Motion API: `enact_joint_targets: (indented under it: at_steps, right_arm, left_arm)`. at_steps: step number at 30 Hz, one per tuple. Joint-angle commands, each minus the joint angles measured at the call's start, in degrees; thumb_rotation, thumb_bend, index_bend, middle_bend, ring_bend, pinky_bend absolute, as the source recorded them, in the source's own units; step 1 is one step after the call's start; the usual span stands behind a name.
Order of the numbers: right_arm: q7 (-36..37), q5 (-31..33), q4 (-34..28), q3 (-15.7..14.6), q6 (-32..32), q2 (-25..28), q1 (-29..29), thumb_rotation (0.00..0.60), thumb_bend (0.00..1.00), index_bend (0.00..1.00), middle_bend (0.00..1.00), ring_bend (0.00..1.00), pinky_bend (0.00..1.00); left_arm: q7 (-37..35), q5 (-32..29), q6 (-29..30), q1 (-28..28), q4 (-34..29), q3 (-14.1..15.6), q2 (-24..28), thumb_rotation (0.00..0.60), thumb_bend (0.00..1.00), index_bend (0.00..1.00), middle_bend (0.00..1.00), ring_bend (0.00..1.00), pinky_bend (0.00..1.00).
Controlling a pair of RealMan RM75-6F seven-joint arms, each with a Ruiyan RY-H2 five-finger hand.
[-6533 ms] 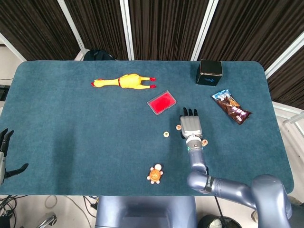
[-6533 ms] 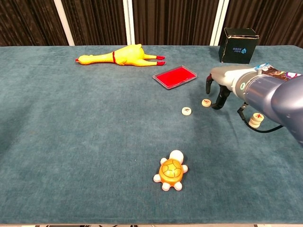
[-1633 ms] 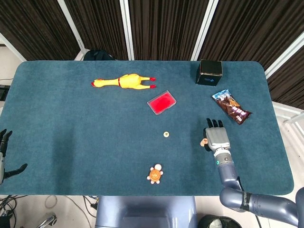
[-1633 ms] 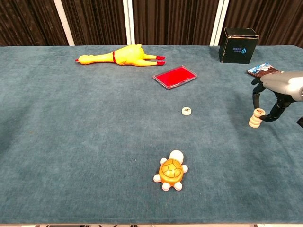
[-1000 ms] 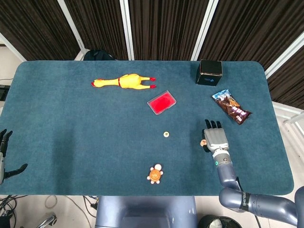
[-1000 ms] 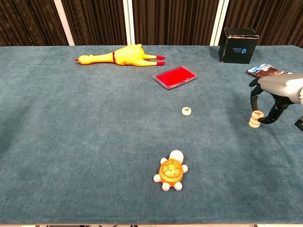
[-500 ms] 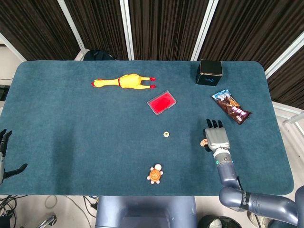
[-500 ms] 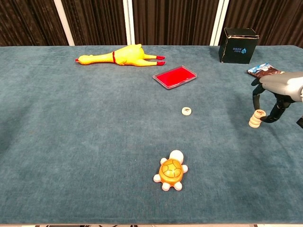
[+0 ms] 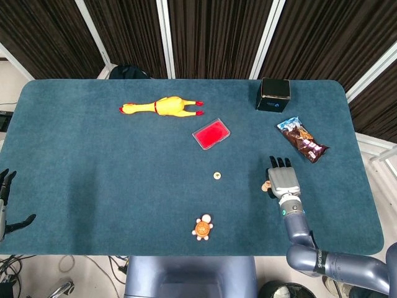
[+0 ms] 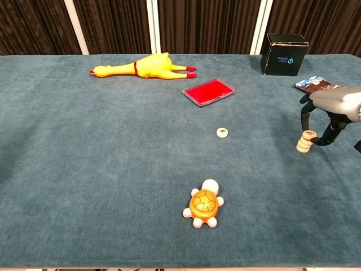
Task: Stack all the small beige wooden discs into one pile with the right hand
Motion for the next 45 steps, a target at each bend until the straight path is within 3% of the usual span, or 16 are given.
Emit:
enact_joint_targets:
  at_steps: [1, 17, 27, 32, 40, 45]
  right_arm:
    - [0.00, 0.09, -0.01, -0.04, 0.00, 0.00, 0.02, 0.600, 0.43, 0.45, 0.00, 0.00, 0.00]
    - [0.04, -0.46, -2.16, -0.24, 0.67, 0.89, 0.09, 0.600, 0.43, 0.44, 0.00, 0.00, 0.00]
    - [-3.13, 1.04, -3.60, 1.19, 2.61, -0.30, 2.40, 0.600, 0.43, 0.31, 0.00, 0.00, 0.00]
    - [-6.37, 3.62, -3.91, 3.42, 4.95, -3.70, 5.14, 0.600, 0.41, 0.22, 0.00, 0.00, 0.00]
    - [-8.37, 4.76, -1.26, 6.66, 8.84, -10.35, 8.41, 0.600, 0.33, 0.22, 0.00, 0.00, 0.00]
    - [-6.03, 5.39, 1.78, 9.06, 8.19, -13.99, 9.14, 0.600, 0.31, 0.22, 0.00, 0.00, 0.00]
  left_arm:
    - [-0.01, -0.02, 0.00, 0.01, 0.00, 0.00, -0.01, 0.600, 0.01, 0.08, 0.00, 0.00, 0.00]
    - [0.10, 0.03, 0.03, 0.04, -0.05, 0.06, -0.04, 0.600, 0.01, 0.08, 0.00, 0.00, 0.00]
    - [0.12, 0.02, 0.09, 0.10, -0.19, 0.07, -0.01, 0.600, 0.01, 0.08, 0.00, 0.00, 0.00]
    - [-0.01, -0.32, -0.13, 0.06, -0.37, -0.02, 0.06, 0.600, 0.01, 0.08, 0.00, 0.00, 0.00]
    - [-0.36, -0.54, -0.32, 0.07, -0.52, -0.05, 0.20, 0.600, 0.01, 0.08, 0.00, 0.00, 0.00]
    - [-0.69, -0.70, -0.44, 0.08, -0.64, -0.10, 0.32, 0.600, 0.01, 0.08, 0.00, 0.00, 0.00]
